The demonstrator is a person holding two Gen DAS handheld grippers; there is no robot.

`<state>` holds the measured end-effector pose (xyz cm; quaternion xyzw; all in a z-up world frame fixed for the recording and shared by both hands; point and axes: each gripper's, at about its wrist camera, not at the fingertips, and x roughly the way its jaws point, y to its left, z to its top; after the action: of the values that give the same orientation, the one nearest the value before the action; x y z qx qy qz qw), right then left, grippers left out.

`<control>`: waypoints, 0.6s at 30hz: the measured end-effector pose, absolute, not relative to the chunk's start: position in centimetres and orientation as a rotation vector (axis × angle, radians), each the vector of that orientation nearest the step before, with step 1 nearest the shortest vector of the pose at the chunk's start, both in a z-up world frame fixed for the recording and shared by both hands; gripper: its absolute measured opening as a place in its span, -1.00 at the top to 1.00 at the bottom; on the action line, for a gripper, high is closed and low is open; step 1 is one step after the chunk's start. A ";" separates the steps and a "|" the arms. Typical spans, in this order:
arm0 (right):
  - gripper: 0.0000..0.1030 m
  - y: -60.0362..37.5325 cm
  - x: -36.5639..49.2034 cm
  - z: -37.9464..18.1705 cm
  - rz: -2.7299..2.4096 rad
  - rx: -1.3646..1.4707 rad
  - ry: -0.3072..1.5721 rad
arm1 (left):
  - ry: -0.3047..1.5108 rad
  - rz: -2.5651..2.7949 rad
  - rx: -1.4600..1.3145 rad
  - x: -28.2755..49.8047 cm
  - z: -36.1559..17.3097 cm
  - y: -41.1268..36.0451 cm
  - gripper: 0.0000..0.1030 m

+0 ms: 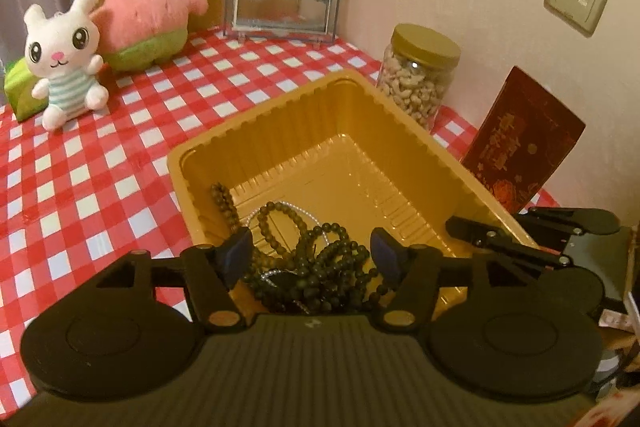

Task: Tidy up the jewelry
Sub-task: 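Open the left tool to drop the bead strand into the tray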

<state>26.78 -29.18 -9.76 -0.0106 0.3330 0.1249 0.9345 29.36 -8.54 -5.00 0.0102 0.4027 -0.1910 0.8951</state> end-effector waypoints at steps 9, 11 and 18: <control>0.94 -29.3 26.9 -10.0 0.261 -0.019 0.680 | 0.842 -0.301 -0.004 27.1 -5.2 -5.0 -0.28; 0.94 -29.3 27.1 -10.0 0.266 -0.017 0.679 | 0.847 -0.271 -0.015 26.7 -5.3 -4.1 -0.28; 0.94 -28.9 28.1 -10.2 0.303 -0.019 0.671 | 0.847 -0.154 -0.045 25.3 -5.2 -1.5 -0.28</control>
<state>28.07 -28.86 -10.18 -0.0093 0.3278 0.1479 0.9331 25.33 -1.47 -5.18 -0.0218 0.4106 -0.0745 0.9085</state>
